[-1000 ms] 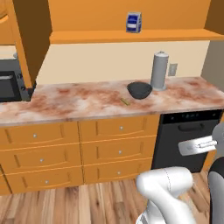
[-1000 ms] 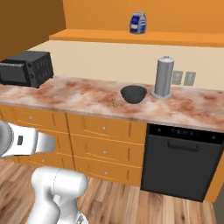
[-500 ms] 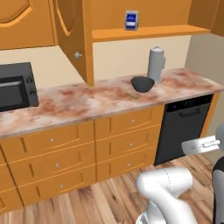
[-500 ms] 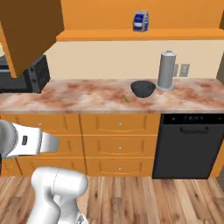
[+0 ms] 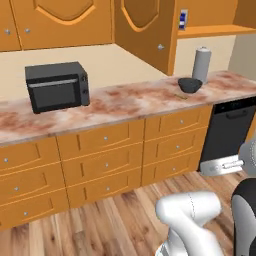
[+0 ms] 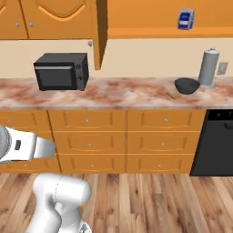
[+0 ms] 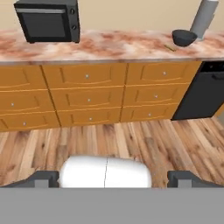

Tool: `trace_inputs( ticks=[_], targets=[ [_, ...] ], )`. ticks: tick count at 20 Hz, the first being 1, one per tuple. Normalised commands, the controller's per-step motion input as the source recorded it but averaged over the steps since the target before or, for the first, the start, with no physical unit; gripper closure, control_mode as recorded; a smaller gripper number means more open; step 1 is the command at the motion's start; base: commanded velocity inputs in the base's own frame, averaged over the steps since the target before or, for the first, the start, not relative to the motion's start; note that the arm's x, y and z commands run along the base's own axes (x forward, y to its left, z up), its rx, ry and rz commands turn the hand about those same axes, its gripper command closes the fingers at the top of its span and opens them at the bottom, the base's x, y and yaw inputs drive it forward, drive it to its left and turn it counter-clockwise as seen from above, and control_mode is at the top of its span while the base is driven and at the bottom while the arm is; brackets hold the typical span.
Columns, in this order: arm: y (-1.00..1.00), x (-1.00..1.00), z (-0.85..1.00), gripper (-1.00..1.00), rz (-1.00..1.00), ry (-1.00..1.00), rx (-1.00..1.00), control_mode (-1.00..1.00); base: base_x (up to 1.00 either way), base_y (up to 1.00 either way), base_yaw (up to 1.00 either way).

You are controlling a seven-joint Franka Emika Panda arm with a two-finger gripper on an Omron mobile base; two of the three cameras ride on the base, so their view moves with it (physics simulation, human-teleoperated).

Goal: Pick the egg and butter from the fridge and place them by the bowl for mixing.

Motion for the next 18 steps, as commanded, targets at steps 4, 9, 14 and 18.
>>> trace_inputs(
  ticks=[4, 9, 14, 18],
  targets=[
    [0.00, 0.00, 0.00, -1.00, 0.00, 0.00, 0.00, 1.00, -1.00, 1.00, 0.31],
    [0.00, 0.00, 0.00, -1.00, 0.00, 0.00, 0.00, 1.00, -1.00, 1.00, 0.24],
    [0.00, 0.00, 0.00, -1.00, 0.00, 0.00, 0.00, 1.00, -0.71, 1.00, 0.24],
    [0.00, 0.00, 0.00, -1.00, 0.00, 0.00, 0.00, 1.00, 0.84, 1.00, 0.37]
  ],
)
